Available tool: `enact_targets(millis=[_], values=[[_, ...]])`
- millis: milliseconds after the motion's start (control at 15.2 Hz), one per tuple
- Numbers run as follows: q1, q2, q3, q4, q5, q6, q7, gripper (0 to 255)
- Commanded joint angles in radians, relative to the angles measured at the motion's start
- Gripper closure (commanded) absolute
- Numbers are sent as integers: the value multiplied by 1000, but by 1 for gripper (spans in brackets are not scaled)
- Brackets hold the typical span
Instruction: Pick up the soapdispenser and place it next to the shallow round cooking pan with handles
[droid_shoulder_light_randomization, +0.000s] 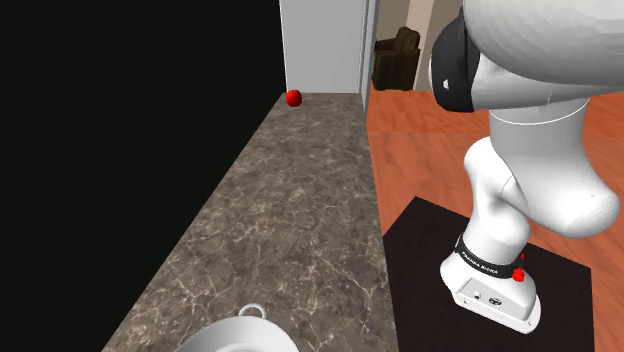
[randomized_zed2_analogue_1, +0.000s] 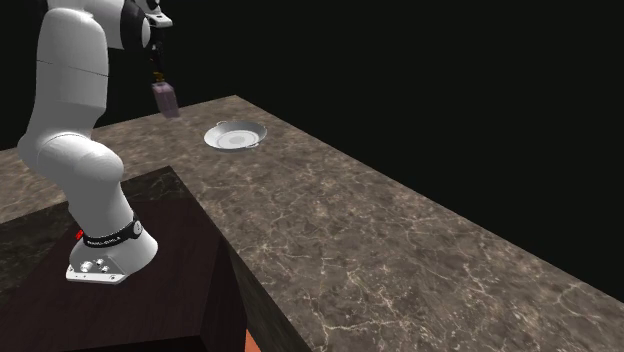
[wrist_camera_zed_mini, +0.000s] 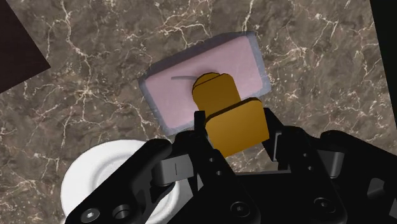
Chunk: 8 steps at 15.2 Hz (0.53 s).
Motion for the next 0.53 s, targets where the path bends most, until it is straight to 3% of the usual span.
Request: enact_targets(millis=[0,462], values=[[14,9,-1,-11,-8,19,17,255],[-4,11,-5,-106,-12,112,19,255]])
